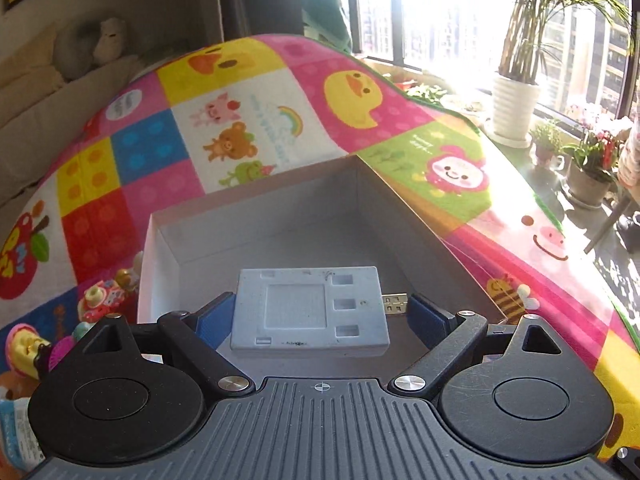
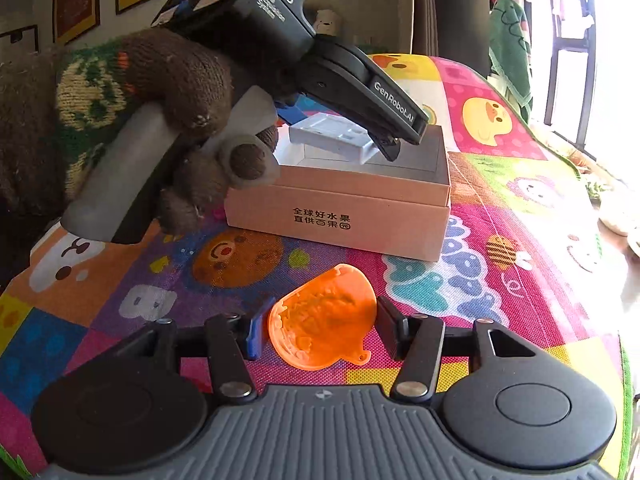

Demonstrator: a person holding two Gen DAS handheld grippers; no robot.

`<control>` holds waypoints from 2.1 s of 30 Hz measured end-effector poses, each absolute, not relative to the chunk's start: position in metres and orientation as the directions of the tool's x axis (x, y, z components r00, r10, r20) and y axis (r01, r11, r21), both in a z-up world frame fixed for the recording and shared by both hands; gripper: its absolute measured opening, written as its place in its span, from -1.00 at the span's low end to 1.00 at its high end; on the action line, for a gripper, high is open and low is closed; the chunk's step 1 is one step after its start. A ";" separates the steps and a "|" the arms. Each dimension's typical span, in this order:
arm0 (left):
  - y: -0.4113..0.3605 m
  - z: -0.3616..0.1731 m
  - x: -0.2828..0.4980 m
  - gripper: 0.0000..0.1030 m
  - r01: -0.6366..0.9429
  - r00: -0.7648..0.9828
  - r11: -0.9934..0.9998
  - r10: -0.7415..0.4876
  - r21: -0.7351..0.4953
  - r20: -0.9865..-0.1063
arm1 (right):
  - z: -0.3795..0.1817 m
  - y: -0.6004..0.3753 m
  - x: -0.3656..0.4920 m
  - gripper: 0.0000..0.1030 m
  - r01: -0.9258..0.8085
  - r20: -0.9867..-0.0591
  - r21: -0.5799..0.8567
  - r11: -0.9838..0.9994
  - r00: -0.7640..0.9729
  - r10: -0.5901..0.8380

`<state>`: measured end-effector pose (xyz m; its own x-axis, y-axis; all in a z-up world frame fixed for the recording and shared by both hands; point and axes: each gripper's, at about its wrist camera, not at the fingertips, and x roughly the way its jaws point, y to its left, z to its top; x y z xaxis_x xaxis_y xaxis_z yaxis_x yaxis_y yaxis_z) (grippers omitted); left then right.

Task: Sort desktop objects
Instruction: 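Carry the white case into the pink box and release it while the right tool grasps the pumpkin, then lower the orange pumpkin into the pink box and open the right tool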

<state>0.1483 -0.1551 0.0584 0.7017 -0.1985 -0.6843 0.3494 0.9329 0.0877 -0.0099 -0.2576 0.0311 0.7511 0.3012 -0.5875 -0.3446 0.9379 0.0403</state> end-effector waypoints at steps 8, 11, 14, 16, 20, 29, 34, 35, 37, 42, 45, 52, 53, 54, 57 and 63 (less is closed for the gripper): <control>-0.103 0.082 0.100 0.91 0.282 0.781 0.959 -0.216 0.023 -0.586 | 0.028 -0.263 -0.003 0.05 -0.330 -0.608 0.030 0.944 0.743 0.279; -0.069 0.080 0.064 0.94 0.221 0.816 0.975 -0.169 0.029 -0.553 | 0.032 -0.265 0.000 0.05 -0.334 -0.616 0.020 0.942 0.738 0.275; -0.037 0.065 0.033 0.95 0.159 0.810 0.987 -0.129 0.004 -0.572 | 0.048 -0.271 0.009 0.05 -0.335 -0.606 0.021 0.942 0.745 0.279; -0.019 0.055 0.019 0.97 0.124 0.800 0.992 -0.110 -0.017 -0.590 | 0.069 -0.274 0.020 0.05 -0.332 -0.573 0.020 0.943 0.769 0.283; 0.013 0.032 0.001 0.97 0.045 0.789 0.999 -0.050 -0.024 -0.613 | 0.114 -0.275 0.065 0.05 -0.318 -0.504 0.024 0.948 0.815 0.286; 0.048 0.021 -0.009 0.98 -0.050 0.808 0.998 0.012 -0.049 -0.589 | 0.087 -0.229 0.227 0.04 -0.196 -0.674 -0.080 0.977 0.733 0.092; 0.059 0.017 -0.011 0.99 -0.071 0.810 0.991 -0.011 -0.117 -0.587 | 0.068 -0.212 0.247 0.06 -0.183 -0.711 -0.175 0.967 0.703 0.004; 0.061 0.016 -0.011 1.00 -0.075 0.809 0.989 -0.016 -0.130 -0.588 | 0.069 -0.211 0.245 0.07 -0.184 -0.711 -0.183 0.966 0.704 0.000; 0.063 0.014 -0.009 1.00 -0.078 0.802 0.986 -0.026 -0.147 -0.596 | 0.074 -0.208 0.240 0.08 -0.185 -0.700 -0.193 0.964 0.715 -0.002; 0.066 0.013 -0.010 1.00 -0.089 0.808 0.982 -0.026 -0.166 -0.589 | 0.105 -0.186 0.216 0.17 -0.272 -0.690 -0.097 0.957 0.712 0.132; 0.069 0.014 -0.011 1.00 -0.093 0.809 0.980 -0.030 -0.177 -0.587 | 0.119 -0.158 0.205 0.25 -0.367 -0.695 -0.019 0.930 0.674 0.251; 0.074 0.018 -0.015 1.00 -0.113 0.819 0.983 0.011 -0.143 -0.574 | 0.111 -0.079 0.201 0.57 -0.514 -0.720 0.135 0.847 0.537 0.440; 0.075 0.020 -0.016 1.00 -0.113 0.821 0.986 0.021 -0.126 -0.570 | 0.106 -0.066 0.202 0.57 -0.526 -0.724 0.115 0.843 0.536 0.433; 0.076 0.021 -0.016 1.00 -0.112 0.822 0.987 0.026 -0.117 -0.569 | 0.101 -0.056 0.204 0.57 -0.533 -0.731 0.092 0.841 0.537 0.421; 0.082 0.023 -0.019 1.00 -0.111 0.822 0.988 0.031 -0.107 -0.569 | 0.080 -0.024 0.221 0.57 -0.523 -0.775 0.055 0.851 0.515 0.366; 0.097 0.027 -0.026 1.00 -0.120 0.823 0.985 0.028 -0.125 -0.568 | 0.052 -0.003 0.232 0.25 -0.511 -0.824 0.075 0.856 0.452 0.342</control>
<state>-0.0257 0.0969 0.0267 0.8226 0.0277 -0.5680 -0.1197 0.9849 -0.1254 0.2317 -0.0033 0.0521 0.4521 0.3417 -0.8240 -0.5111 0.8563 0.0747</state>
